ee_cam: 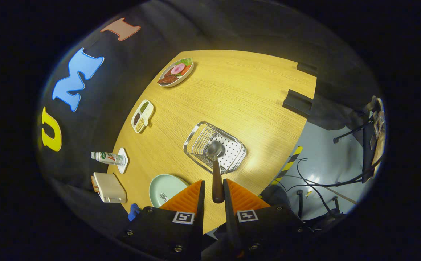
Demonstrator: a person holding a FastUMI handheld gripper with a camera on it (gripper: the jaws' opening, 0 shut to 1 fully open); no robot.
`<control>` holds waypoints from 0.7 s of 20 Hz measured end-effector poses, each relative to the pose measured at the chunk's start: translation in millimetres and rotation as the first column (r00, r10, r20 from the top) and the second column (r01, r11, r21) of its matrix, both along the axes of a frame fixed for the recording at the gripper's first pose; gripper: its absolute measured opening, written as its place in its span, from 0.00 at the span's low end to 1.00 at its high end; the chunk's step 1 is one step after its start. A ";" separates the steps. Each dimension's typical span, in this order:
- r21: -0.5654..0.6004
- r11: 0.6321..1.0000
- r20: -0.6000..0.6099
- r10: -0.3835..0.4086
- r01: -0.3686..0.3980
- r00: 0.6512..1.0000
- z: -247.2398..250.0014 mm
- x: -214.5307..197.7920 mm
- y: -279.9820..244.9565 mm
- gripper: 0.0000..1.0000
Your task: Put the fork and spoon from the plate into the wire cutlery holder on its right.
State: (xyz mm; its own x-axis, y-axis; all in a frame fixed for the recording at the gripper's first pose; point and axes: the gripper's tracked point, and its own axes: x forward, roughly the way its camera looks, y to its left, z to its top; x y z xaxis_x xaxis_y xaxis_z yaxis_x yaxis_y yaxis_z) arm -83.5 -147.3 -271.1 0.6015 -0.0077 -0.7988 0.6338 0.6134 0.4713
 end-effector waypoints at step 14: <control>0.062 0.996 -0.049 0.066 -0.063 0.997 -12.5 -6.2 32.7 0.28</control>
